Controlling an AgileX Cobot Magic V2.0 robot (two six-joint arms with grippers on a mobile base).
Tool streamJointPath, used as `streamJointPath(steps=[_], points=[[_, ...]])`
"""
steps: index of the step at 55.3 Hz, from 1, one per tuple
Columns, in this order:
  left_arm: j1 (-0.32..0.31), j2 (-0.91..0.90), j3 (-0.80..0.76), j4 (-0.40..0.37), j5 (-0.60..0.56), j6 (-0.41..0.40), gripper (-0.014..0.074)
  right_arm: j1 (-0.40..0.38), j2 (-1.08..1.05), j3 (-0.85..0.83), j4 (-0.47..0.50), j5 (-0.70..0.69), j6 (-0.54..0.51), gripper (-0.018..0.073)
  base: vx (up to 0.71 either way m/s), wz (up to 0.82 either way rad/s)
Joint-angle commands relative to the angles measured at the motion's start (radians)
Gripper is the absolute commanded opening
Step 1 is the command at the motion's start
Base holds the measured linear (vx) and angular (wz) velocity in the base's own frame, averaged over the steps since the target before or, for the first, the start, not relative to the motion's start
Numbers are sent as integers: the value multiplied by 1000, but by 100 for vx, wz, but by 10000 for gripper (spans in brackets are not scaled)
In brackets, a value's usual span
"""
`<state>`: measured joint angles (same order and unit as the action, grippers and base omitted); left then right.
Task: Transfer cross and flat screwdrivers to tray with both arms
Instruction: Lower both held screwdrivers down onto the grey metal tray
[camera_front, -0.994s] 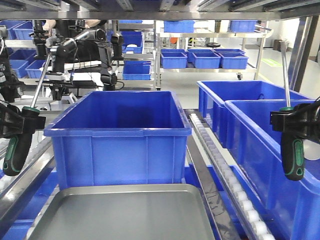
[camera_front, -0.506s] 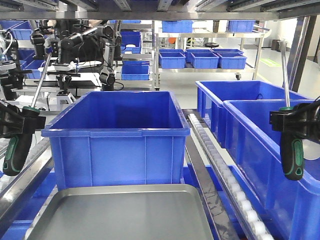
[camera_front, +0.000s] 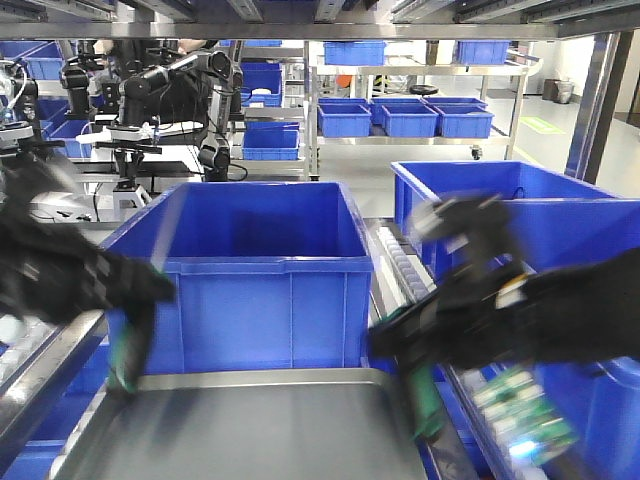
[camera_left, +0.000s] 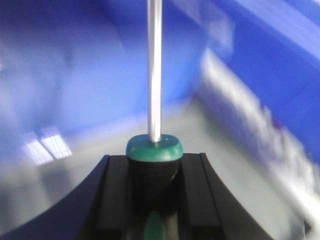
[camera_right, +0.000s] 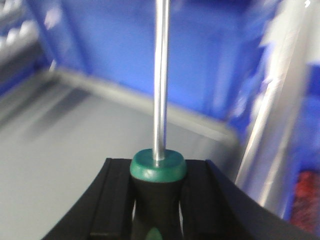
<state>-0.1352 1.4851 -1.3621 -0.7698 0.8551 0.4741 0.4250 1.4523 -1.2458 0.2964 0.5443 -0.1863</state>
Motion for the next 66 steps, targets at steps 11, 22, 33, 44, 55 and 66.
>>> streamJointPath(steps=[11,22,33,44,55,66], points=[[-8,96,-31,-50,-1,-1,60,41,99,-31,42,-117,0,20,0,0],[-8,150,-31,-34,66,-11,234,41,148,-31,61,-104,-1,169,0,0],[-8,169,-31,-10,112,-11,441,41,152,-34,61,-97,-1,434,0,0],[-5,159,-31,-12,94,-11,498,41,142,-33,69,-67,4,597,0,0],[-5,50,-31,-11,-29,0,498,35,33,-33,76,-124,23,585,0,0],[-5,-122,-31,-10,-164,3,497,35,-89,-33,76,-235,22,564,0,0]])
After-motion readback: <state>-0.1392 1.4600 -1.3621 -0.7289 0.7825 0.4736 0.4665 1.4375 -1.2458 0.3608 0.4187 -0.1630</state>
